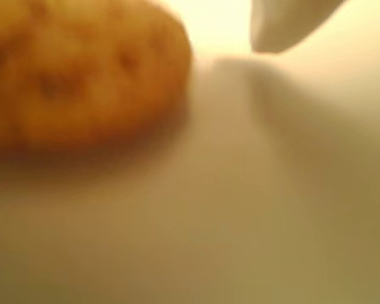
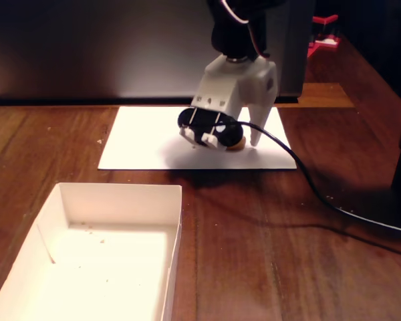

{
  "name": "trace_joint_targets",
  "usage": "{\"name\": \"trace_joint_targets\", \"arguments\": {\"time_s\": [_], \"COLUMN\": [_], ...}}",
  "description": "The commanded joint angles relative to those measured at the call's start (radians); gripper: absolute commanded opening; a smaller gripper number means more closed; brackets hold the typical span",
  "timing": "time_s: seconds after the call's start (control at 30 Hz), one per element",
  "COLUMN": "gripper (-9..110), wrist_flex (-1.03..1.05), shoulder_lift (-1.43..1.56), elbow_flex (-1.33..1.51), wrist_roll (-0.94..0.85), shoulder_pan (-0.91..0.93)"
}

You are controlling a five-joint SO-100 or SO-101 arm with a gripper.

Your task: Grasp a mini cookies block and put it in the white box.

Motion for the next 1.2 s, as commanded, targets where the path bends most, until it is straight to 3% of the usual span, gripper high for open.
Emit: {"name": "trace_joint_targets", "arguments": {"time_s": [0.0,0.87,1.17], "gripper": [36,34,19], "wrist_flex": [0.008,0.008,0.008], "shoulder_lift": [0.032,-0.040,-0.028], "elbow_flex": [-0.104,-0.143,-0.144], "wrist_roll": [-0.011,0.011,0.018], "shoulder_pan": [-0.008,0.037,0.035]}}
